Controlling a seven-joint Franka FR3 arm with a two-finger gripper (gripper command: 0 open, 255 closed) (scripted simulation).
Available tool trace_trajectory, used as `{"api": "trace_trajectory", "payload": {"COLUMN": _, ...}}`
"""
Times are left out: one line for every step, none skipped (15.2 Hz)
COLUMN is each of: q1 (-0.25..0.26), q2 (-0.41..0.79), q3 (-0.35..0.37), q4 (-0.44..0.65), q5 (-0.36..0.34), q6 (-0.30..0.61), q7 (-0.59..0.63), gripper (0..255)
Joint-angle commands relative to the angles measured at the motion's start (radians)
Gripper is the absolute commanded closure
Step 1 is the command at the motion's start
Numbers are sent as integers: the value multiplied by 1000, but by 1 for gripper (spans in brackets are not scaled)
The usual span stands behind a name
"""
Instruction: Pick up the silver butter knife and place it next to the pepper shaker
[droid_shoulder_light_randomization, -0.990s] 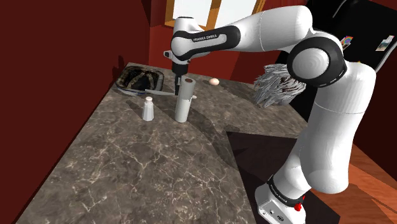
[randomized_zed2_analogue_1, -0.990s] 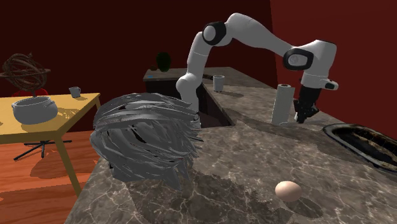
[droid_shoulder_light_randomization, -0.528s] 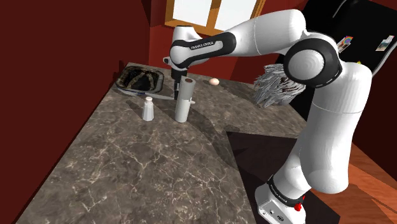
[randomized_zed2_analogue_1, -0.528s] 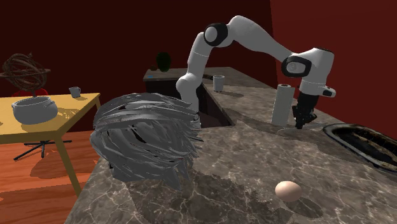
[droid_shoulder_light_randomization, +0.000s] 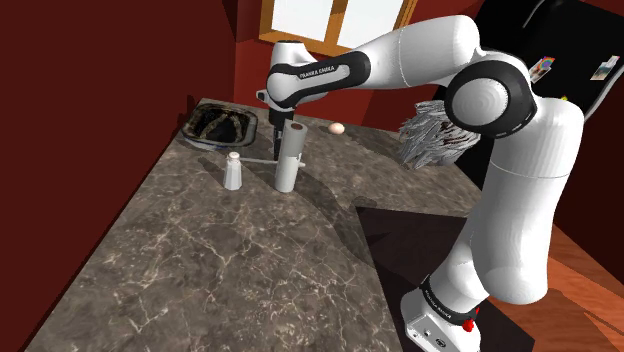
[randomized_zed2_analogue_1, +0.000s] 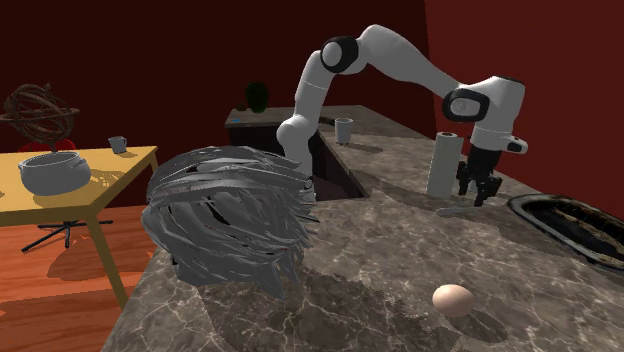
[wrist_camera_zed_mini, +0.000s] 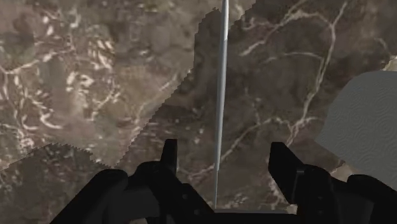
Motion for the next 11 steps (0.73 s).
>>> {"api": "trace_trajectory", "payload": {"q1": 0, "q2": 0, "q3": 0, "q4": 0, "q5": 0, "q6": 0, "q7": 0, "gripper": 0}}
{"api": "trace_trajectory", "payload": {"q1": 0, "q2": 0, "q3": 0, "q4": 0, "q5": 0, "q6": 0, "q7": 0, "gripper": 0}}
{"api": "trace_trajectory", "payload": {"q1": 0, "q2": 0, "q3": 0, "q4": 0, "q5": 0, "q6": 0, "q7": 0, "gripper": 0}}
{"api": "trace_trajectory", "payload": {"q1": 0, "q2": 0, "q3": 0, "q4": 0, "q5": 0, "q6": 0, "q7": 0, "gripper": 0}}
{"api": "trace_trajectory", "payload": {"q1": 1, "q2": -11, "q3": -1, "q4": 19, "q5": -3, "q6": -29, "q7": 2, "gripper": 0}}
{"api": "trace_trajectory", "payload": {"q1": 2, "q2": -21, "q3": -3, "q4": 39, "q5": -7, "q6": -59, "q7": 4, "gripper": 0}}
{"api": "trace_trajectory", "payload": {"q1": 3, "q2": -29, "q3": -4, "q4": 62, "q5": -9, "q6": -90, "q7": 6, "gripper": 0}}
{"api": "trace_trajectory", "payload": {"q1": 3, "q2": -35, "q3": -4, "q4": 80, "q5": -11, "q6": -114, "q7": 7, "gripper": 0}}
{"api": "trace_trajectory", "payload": {"q1": 3, "q2": -35, "q3": -4, "q4": 80, "q5": -11, "q6": -114, "q7": 7, "gripper": 0}}
{"api": "trace_trajectory", "payload": {"q1": 3, "q2": -36, "q3": -4, "q4": 80, "q5": -11, "q6": -114, "q7": 7, "gripper": 0}}
{"api": "trace_trajectory", "payload": {"q1": 3, "q2": -35, "q3": -4, "q4": 80, "q5": -11, "q6": -114, "q7": 7, "gripper": 0}}
